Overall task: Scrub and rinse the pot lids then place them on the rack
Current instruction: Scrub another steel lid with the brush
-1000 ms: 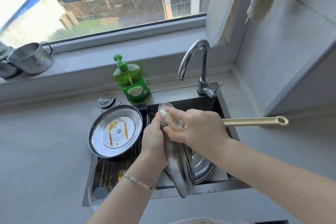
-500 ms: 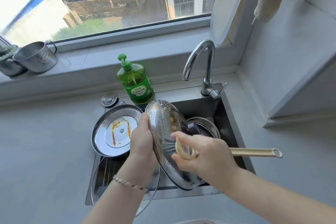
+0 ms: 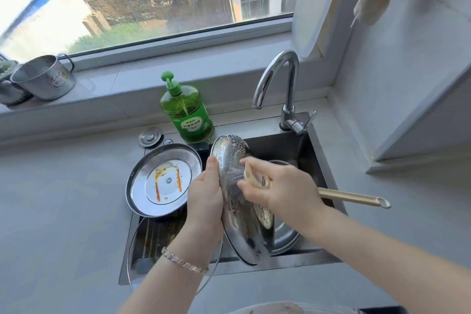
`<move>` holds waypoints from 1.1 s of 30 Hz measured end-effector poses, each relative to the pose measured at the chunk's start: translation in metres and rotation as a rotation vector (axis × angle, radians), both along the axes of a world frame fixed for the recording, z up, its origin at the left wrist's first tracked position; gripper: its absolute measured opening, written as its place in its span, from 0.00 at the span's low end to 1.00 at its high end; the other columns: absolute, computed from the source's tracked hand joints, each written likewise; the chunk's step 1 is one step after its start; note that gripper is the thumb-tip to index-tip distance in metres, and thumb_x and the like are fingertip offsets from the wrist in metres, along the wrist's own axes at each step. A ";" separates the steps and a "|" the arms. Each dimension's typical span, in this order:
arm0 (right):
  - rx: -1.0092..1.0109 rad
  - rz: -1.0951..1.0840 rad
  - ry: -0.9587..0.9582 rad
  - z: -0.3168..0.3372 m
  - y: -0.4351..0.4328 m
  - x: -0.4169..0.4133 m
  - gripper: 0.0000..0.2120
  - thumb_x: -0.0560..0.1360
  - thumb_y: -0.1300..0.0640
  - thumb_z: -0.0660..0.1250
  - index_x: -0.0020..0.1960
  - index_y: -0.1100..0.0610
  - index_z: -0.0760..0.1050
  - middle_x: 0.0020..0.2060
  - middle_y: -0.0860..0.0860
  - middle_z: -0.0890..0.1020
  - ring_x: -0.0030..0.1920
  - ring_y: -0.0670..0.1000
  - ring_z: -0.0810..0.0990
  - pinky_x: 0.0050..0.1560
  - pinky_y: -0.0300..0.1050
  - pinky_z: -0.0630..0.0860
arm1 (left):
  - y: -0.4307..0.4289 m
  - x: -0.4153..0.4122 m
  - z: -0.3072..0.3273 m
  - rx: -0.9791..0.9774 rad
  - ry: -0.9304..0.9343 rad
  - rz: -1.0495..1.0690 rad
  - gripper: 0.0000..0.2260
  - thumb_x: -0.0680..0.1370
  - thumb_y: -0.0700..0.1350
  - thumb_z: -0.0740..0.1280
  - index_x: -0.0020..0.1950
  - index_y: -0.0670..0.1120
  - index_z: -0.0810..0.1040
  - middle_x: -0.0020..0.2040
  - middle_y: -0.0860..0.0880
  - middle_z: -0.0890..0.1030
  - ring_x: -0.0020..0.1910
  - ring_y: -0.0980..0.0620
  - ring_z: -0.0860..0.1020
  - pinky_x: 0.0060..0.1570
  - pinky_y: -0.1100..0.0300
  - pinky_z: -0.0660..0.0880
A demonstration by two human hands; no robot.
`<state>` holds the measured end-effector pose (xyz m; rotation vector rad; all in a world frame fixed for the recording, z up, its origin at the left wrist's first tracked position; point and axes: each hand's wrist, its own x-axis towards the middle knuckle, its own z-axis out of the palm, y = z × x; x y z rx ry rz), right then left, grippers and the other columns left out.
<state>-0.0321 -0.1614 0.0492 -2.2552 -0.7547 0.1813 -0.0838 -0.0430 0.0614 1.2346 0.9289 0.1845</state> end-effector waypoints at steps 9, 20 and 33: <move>0.003 0.048 -0.075 -0.029 -0.015 -0.034 0.22 0.65 0.35 0.57 0.53 0.42 0.78 0.27 0.47 0.77 0.27 0.46 0.75 0.27 0.35 0.68 | 0.032 0.013 -0.003 -0.077 -0.024 0.351 0.17 0.80 0.55 0.60 0.51 0.42 0.78 0.52 0.43 0.82 0.53 0.45 0.80 0.58 0.48 0.76; 0.021 0.059 -0.062 -0.017 -0.004 -0.015 0.32 0.63 0.31 0.48 0.61 0.40 0.74 0.33 0.46 0.79 0.37 0.47 0.77 0.39 0.42 0.73 | 0.039 0.018 -0.013 -0.131 0.023 0.409 0.18 0.79 0.57 0.60 0.55 0.43 0.77 0.53 0.44 0.81 0.53 0.45 0.79 0.58 0.50 0.75; -0.035 -0.010 -0.433 -0.023 0.000 -0.030 0.18 0.68 0.39 0.60 0.49 0.45 0.82 0.21 0.47 0.69 0.18 0.49 0.66 0.19 0.34 0.61 | 0.049 0.017 -0.015 -0.203 0.099 0.622 0.15 0.77 0.50 0.58 0.53 0.44 0.79 0.40 0.49 0.75 0.37 0.49 0.75 0.44 0.57 0.76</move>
